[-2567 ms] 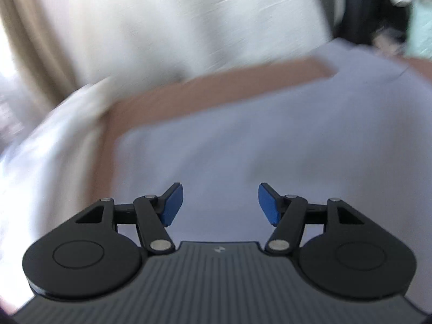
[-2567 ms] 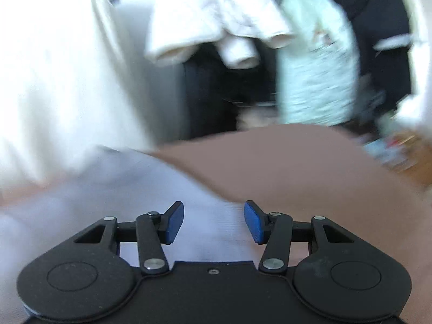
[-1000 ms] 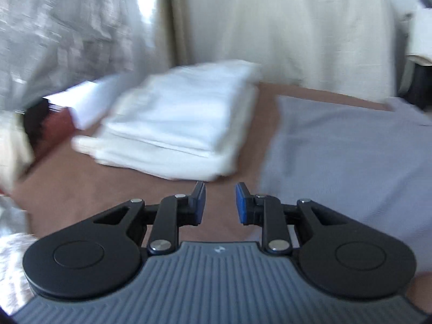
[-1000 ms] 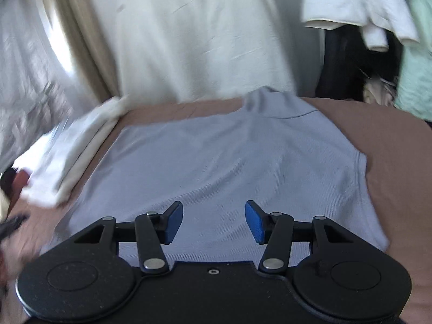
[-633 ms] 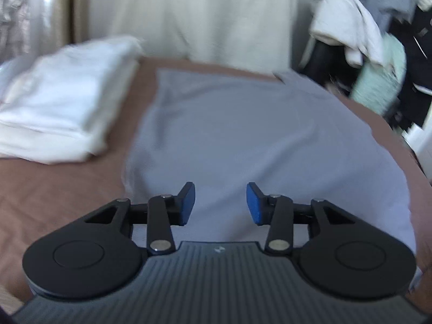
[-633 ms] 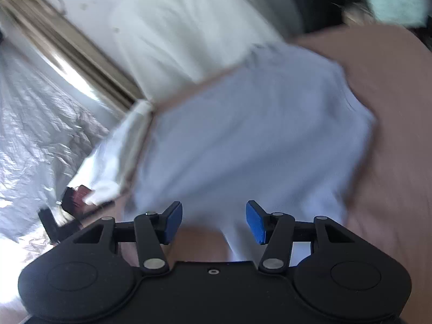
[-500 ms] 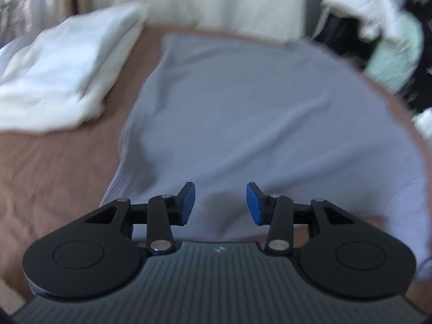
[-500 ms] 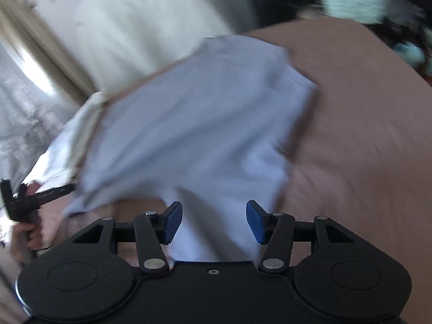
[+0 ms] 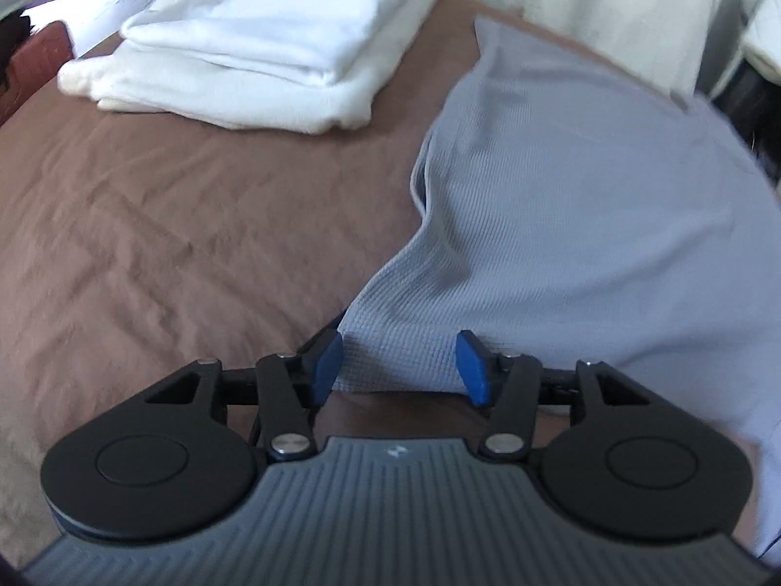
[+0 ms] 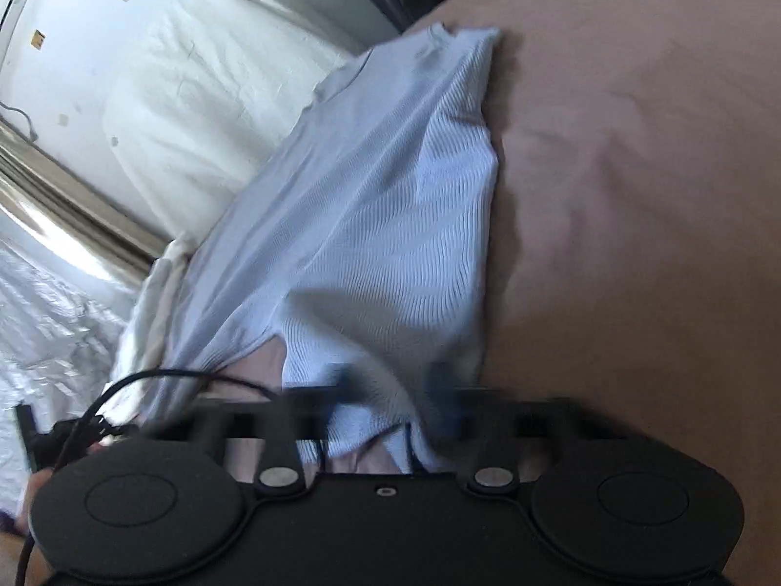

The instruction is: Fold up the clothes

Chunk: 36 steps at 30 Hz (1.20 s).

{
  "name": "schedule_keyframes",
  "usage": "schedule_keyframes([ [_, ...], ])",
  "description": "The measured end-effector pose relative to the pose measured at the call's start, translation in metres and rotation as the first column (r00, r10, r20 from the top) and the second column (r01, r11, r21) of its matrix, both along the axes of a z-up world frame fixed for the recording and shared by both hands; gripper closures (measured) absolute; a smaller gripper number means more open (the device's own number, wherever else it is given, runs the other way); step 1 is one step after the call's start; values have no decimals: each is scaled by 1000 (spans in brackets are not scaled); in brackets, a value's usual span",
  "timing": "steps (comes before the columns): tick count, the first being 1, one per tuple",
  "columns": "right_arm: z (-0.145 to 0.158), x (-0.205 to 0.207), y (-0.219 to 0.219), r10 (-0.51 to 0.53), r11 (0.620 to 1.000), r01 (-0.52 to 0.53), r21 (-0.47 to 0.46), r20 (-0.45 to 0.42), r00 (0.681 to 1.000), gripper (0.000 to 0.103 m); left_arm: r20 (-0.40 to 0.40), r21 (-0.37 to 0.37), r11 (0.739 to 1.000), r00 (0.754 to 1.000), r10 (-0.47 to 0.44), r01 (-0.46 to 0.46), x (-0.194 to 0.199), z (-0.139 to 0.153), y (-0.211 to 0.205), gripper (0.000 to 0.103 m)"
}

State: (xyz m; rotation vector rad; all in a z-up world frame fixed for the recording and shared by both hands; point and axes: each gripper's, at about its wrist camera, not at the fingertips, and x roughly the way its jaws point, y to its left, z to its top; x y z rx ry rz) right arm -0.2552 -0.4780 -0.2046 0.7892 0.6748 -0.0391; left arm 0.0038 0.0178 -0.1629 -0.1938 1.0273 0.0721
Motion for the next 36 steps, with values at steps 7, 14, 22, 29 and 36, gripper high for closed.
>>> schedule_keyframes([
  [7, 90, -41, 6, 60, 998, -53, -45, 174, 983, 95, -25, -135, 988, 997, 71, -74, -6, 1, 26, 46],
  [14, 25, -31, 15, 17, 971, -53, -235, -154, 988, 95, -37, -57, 998, 999, -9, 7, -1, -4, 8, 87],
  [22, 39, -63, 19, 16, 987, -24, -156, -47, 999, 98, -13, 40, 998, 998, -55, 56, -17, 11, 0, 97],
  [29, 27, -66, 12, -85, 973, 47, -227, -159, 984, 99, 23, 100, 994, 999, -42, 40, -28, 38, 4, 83],
  [36, 112, -72, 21, -87, 917, 44, -397, -90, 992, 87, 270, 147, 983, 952, -144, 107, -38, 140, 28, 49],
])
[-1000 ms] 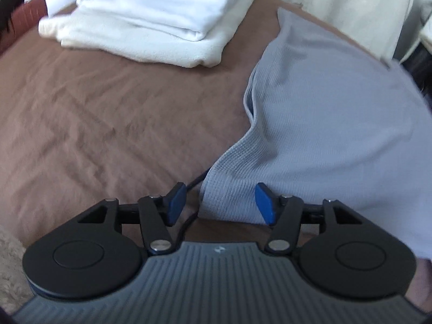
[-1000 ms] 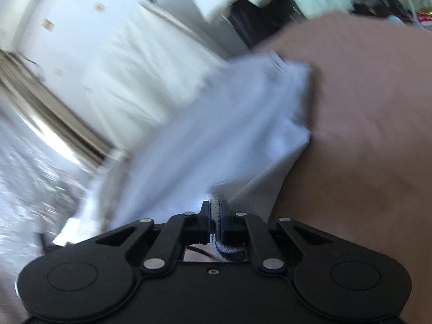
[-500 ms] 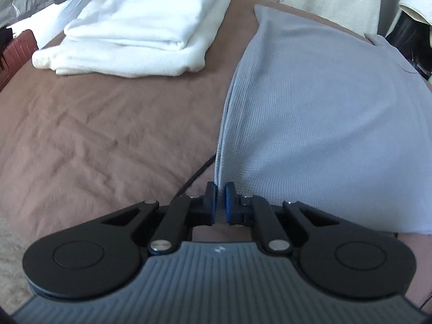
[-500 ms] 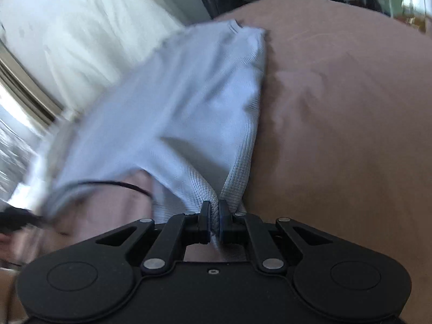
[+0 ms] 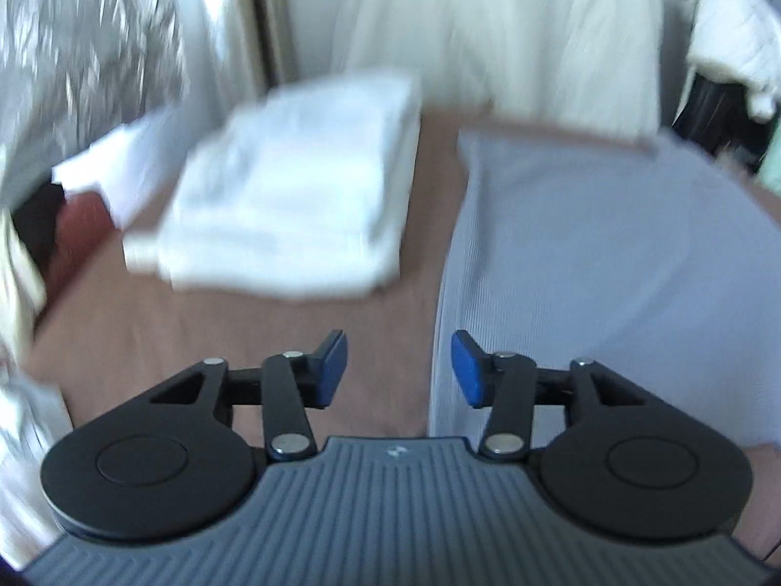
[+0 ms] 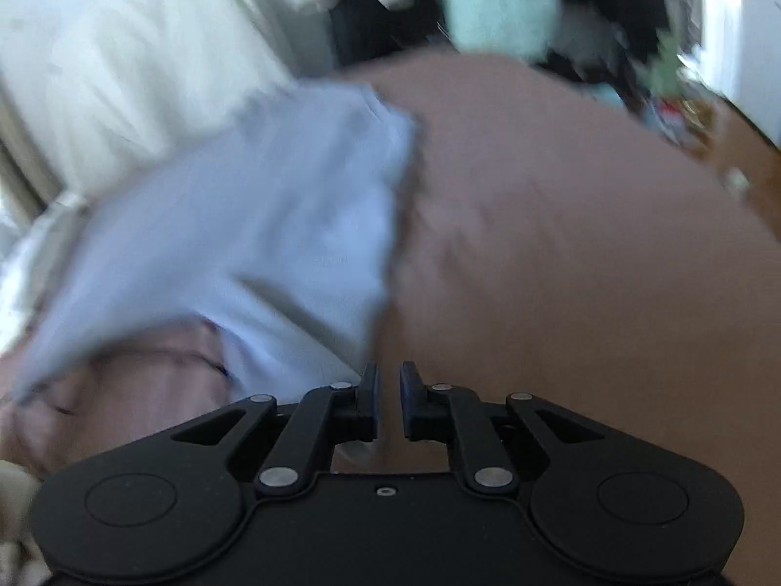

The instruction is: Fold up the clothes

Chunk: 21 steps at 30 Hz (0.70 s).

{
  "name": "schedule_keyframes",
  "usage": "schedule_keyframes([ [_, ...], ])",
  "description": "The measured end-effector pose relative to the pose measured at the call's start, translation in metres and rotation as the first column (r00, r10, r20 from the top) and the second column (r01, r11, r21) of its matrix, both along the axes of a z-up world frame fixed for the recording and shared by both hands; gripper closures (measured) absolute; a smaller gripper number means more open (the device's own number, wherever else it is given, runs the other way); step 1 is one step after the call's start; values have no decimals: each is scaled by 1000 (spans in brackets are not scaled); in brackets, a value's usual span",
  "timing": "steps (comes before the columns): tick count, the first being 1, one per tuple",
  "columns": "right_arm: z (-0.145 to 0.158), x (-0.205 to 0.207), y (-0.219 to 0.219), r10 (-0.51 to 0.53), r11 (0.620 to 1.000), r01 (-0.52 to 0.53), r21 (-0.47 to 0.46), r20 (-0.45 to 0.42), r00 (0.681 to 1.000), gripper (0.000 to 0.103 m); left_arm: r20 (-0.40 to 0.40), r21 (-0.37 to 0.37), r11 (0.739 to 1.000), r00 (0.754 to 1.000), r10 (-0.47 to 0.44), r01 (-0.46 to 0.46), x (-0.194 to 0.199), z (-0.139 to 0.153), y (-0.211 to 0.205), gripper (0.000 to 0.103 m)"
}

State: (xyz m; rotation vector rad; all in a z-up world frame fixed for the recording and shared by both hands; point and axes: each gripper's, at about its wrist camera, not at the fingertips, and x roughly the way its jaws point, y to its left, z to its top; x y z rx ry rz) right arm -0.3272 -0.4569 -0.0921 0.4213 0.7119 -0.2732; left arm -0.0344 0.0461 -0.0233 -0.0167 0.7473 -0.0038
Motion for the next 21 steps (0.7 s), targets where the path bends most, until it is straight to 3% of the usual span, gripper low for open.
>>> schedule_keyframes([
  [2, 44, 13, 8, 72, 997, -74, 7, 119, 990, 80, 13, -45, 998, 999, -36, 37, 14, 18, 12, 49],
  [3, 64, 22, 12, 118, 992, -123, 20, 169, 978, 72, 0, -52, 997, 999, -54, 54, 26, 22, 14, 49],
  [5, 102, 58, 29, 234, 968, -250, 36, 245, 941, 68, -45, -39, 996, 996, -82, 80, 56, 20, 14, 49],
  [7, 130, 109, 64, 359, 928, -372, 2, 257, 898, 68, -85, -29, 995, 991, -101, 99, 87, 10, 10, 49],
  [9, 152, 163, 107, 480, 874, -483, -49, 241, 844, 68, -99, -81, 992, 989, -106, 99, 110, -4, 8, 49],
  [11, 163, 221, 162, 616, 787, -604, -124, 197, 763, 67, -69, -116, 990, 993, -94, 85, 120, -18, 7, 50],
  [13, 159, 277, 210, 692, 721, -669, -182, 147, 707, 63, -39, -130, 989, 996, -83, 78, 121, -30, 8, 50],
  [14, 151, 304, 229, 711, 702, -687, -189, 116, 694, 63, -45, -159, 985, 996, -81, 73, 121, -37, 10, 50],
  [18, 92, 392, 283, 723, 680, -714, -167, -6, 691, 63, -93, -229, 969, 989, -113, 89, 121, -66, 25, 49],
  [21, 39, 433, 299, 686, 713, -692, -116, -91, 722, 63, -146, -233, 972, 987, -65, 30, 121, -87, 42, 49],
])
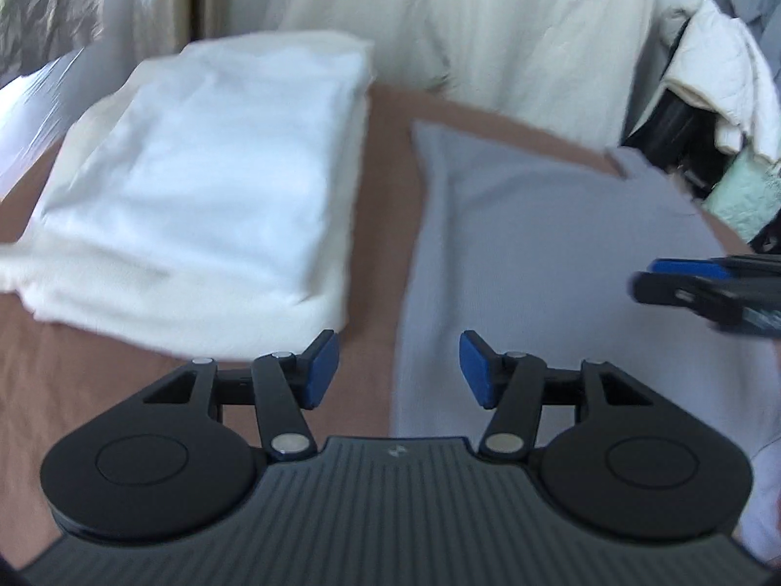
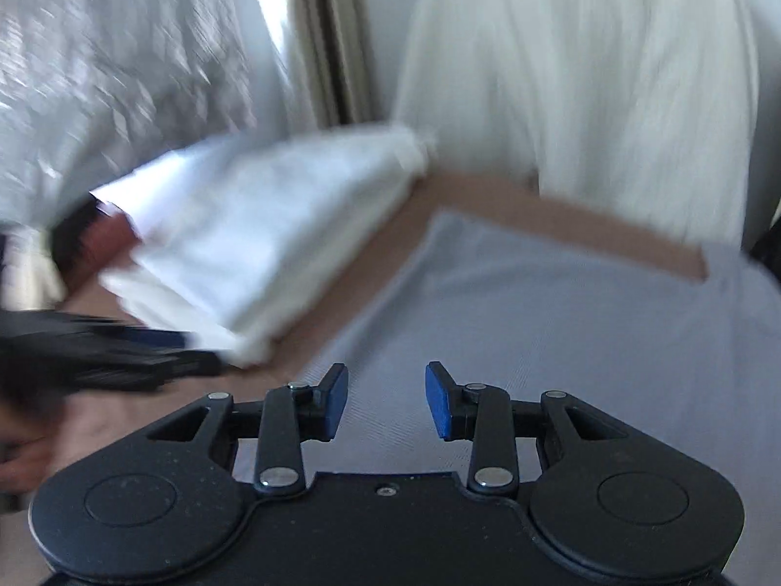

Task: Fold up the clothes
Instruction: 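Release the shirt and smooth it beside the white towels with both grippers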

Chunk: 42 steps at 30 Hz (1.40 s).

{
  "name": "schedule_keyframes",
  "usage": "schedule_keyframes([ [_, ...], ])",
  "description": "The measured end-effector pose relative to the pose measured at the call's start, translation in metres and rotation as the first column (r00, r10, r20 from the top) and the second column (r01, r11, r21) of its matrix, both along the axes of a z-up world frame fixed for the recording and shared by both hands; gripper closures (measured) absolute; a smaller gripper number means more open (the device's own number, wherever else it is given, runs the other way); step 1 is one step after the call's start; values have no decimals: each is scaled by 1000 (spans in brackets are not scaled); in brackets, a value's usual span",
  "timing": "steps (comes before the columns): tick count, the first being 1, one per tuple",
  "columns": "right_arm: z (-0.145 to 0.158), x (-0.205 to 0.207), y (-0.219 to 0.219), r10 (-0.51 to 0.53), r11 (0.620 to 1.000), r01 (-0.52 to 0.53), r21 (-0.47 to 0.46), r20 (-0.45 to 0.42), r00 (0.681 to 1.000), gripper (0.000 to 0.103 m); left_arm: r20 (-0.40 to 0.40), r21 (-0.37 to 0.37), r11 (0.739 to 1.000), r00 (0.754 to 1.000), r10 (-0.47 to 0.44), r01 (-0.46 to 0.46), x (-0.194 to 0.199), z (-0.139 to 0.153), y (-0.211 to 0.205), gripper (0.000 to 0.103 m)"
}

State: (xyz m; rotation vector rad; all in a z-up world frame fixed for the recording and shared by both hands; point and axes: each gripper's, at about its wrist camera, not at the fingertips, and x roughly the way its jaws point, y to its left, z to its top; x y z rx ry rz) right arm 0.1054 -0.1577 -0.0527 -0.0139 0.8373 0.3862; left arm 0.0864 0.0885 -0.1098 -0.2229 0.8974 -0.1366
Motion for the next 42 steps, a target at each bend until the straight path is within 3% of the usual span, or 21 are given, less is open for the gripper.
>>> schedule_keyframes([
  [4, -50, 42, -8, -126, 982, 142, 125, -128, 984, 63, -129, -123, 986, 987, 97, -112, 13, -20, 20, 49],
  [7, -68, 56, -3, -132, 989, 137, 58, -86, 987, 62, -137, -92, 990, 986, 93, -106, 18, -31, 18, 49],
  [11, -80, 72, 16, -34, 997, 34, -69, 11, 999, 61, -56, -67, 997, 998, 41, -45, 17, -44, 16, 49],
  [14, -85, 85, 28, 57, 986, -45, -163, 66, 996, 60, -49, -146, 989, 999, 18, -25, 29, -52, 23, 49],
  [17, -94, 109, 29, 43, 989, -37, -143, 37, 998, 61, -26, -159, 987, 1000, 3, -7, 41, -58, 23, 49],
  [18, -98, 115, 30, 48, 989, -45, -138, 25, 999, 63, -23, -139, 990, 1000, -3, -1, 45, -60, 21, 49],
  [20, -105, 121, 33, 77, 988, -74, -138, 16, 997, 93, -42, -130, 991, 999, -8, 3, 49, -64, 21, 49],
  [21, -106, 121, 34, 90, 986, -85, -140, 25, 996, 103, -53, -127, 992, 999, -11, 4, 51, -66, 21, 49],
  [25, -93, 118, 36, 92, 993, -87, -83, 56, 994, 103, -106, -115, 993, 994, -24, 12, 53, -75, 19, 49],
  [30, -60, 109, 36, 79, 997, -79, 3, 76, 994, 103, -112, -90, 995, 993, -44, 34, 51, -74, 12, 49],
  [35, -33, 105, 39, 60, 996, -67, 58, 111, 992, 103, -83, -128, 991, 995, -54, 43, 42, -66, 17, 49],
  [39, -26, 103, 38, 25, 986, -38, 162, 83, 996, 103, -58, -130, 991, 997, -53, 45, 33, -58, 16, 49],
  [42, -27, 99, 51, 66, 992, -75, 103, 91, 994, 103, -66, -104, 993, 995, -72, 65, 30, -59, 9, 49],
])
